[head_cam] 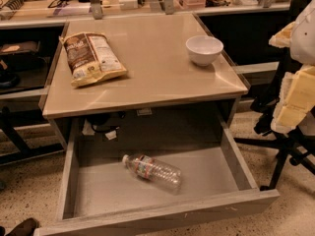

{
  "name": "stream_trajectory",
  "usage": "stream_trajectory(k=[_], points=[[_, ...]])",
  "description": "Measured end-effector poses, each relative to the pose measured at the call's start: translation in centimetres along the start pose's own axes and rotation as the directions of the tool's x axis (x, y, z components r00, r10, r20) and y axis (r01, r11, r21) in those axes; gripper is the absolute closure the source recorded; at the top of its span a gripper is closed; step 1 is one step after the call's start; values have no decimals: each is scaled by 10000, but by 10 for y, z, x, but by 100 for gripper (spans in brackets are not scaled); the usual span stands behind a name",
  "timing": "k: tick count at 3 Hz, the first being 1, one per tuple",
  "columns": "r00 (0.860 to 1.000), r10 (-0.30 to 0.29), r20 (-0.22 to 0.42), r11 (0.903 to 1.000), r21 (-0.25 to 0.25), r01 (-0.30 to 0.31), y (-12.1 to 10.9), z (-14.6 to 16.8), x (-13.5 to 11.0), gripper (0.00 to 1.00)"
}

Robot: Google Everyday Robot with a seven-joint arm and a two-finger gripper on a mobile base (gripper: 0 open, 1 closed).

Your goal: Pick water bottle from top drawer and place on counter

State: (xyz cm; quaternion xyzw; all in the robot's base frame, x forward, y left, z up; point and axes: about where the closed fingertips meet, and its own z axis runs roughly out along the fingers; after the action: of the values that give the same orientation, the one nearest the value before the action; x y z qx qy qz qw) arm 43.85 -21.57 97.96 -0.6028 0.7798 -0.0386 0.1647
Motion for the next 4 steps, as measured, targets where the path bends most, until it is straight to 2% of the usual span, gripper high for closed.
stream_trajectory(k=[2,3,4], points=[[9999,126,-109,9999,-85,-127,1,7,-3,0],[9984,-117,-545,9995,-294,102,12,25,-16,0],[9966,-465,-674,9941,-1009,396,38,49,-30,0]])
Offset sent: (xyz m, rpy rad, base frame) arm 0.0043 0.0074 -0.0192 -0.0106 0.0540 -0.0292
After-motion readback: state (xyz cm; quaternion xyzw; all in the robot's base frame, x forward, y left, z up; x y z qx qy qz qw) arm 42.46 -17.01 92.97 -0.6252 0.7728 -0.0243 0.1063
